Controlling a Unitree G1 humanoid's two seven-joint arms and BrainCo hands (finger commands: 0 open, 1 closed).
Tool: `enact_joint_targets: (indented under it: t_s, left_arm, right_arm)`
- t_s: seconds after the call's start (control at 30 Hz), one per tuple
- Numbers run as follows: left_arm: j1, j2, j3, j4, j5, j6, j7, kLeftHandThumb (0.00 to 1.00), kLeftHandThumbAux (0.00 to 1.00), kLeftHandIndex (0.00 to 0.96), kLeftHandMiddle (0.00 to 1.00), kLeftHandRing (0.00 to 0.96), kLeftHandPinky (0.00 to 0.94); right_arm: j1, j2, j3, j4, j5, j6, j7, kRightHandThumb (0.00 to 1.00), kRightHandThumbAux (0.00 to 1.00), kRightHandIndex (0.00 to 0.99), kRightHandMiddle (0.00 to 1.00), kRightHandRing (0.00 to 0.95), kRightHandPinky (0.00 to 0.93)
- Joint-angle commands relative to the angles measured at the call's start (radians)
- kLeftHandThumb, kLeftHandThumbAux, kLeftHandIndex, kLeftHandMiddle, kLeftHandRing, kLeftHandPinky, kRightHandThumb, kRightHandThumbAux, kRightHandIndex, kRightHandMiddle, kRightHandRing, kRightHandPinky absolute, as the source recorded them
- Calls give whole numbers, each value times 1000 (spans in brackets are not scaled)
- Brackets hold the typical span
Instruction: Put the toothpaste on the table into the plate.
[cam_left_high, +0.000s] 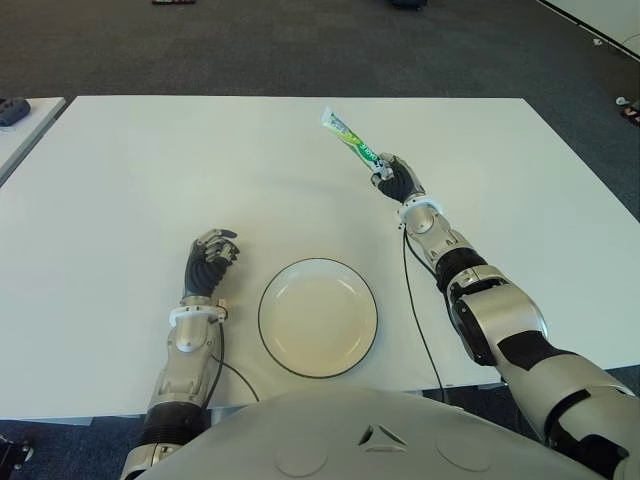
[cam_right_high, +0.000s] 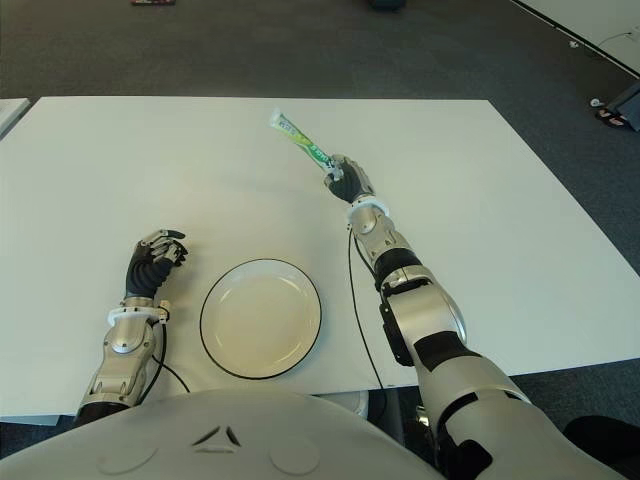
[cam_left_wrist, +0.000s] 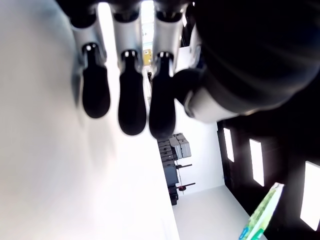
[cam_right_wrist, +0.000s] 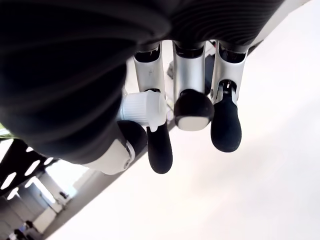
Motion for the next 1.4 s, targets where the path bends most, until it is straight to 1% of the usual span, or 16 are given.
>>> enact_joint_targets:
  t_s: [0.03, 0.13, 0.23, 0.4, 0.5, 0.63, 0.7, 0.8, 0.87, 0.97, 1.1, 1.27, 1.33, 1.4]
  left_arm:
    - [-4, -3, -3, 8, -2, 10, -6, 703, 718, 429, 594, 611, 591]
    - [-1, -6, -5, -1, -3, 17, -5, 704, 718, 429, 587, 602, 583]
    - [2, -7, -6, -6, -1, 18, -2, 704, 718, 430, 586, 599, 583]
    - [3, -9, -8, -6, 3, 18, 1, 704, 717, 430, 591, 600, 589]
    - [4, -9, -7, -8, 1, 26, -1, 704, 717, 430, 595, 602, 588]
    - [4, -10, -6, -9, -2, 29, -2, 704, 717, 431, 601, 606, 590]
    - [4, -11, -6, -9, -3, 29, -2, 705, 717, 431, 605, 607, 594]
    - [0, -11, -5, 0, 3, 26, 5, 705, 717, 431, 607, 607, 589]
    - [-1, -11, -6, 3, 7, 23, 8, 705, 717, 431, 602, 602, 585]
    - [-2, -11, -6, 5, 11, 23, 11, 705, 717, 431, 599, 599, 585]
    - [-2, -9, -8, 7, 15, 24, 7, 705, 717, 430, 596, 605, 591]
    - [-3, -8, -11, 9, 13, 21, 0, 705, 717, 430, 609, 622, 618]
    - [-3, -7, -11, 9, 12, 20, -2, 705, 717, 430, 611, 624, 616]
    - [-2, -5, -11, 11, 10, 16, -6, 705, 717, 430, 612, 625, 613]
  right_arm:
    - [81, 6, 19, -144, 10, -69, 49, 715, 716, 440, 894, 890, 877]
    - [135, -2, 29, -249, 17, -89, 104, 716, 716, 440, 893, 888, 870]
    - [192, -11, 36, -355, 40, -90, 190, 717, 716, 440, 890, 883, 863]
    - [260, -29, 60, -483, 59, -92, 316, 715, 716, 440, 883, 877, 857]
    - [309, -55, 97, -563, 71, -143, 416, 715, 717, 440, 881, 876, 861]
    - [340, -77, 115, -607, 72, -185, 470, 714, 717, 440, 886, 879, 874]
    - [355, -87, 126, -620, 64, -219, 487, 714, 717, 440, 892, 882, 879]
    - [374, -112, 159, -637, 20, -295, 491, 714, 716, 440, 894, 882, 880]
    - [378, -126, 174, -645, -1, -329, 492, 716, 715, 440, 894, 878, 880]
    - [378, -140, 187, -650, -22, -362, 490, 716, 715, 440, 893, 876, 878]
    - [390, -170, 219, -671, -81, -418, 485, 717, 714, 440, 889, 876, 879]
    - [368, -197, 252, -661, -158, -489, 466, 715, 714, 440, 889, 883, 888]
    - [361, -202, 258, -658, -179, -504, 460, 715, 714, 441, 887, 884, 890]
    - [346, -212, 270, -657, -218, -534, 449, 714, 714, 441, 887, 885, 893]
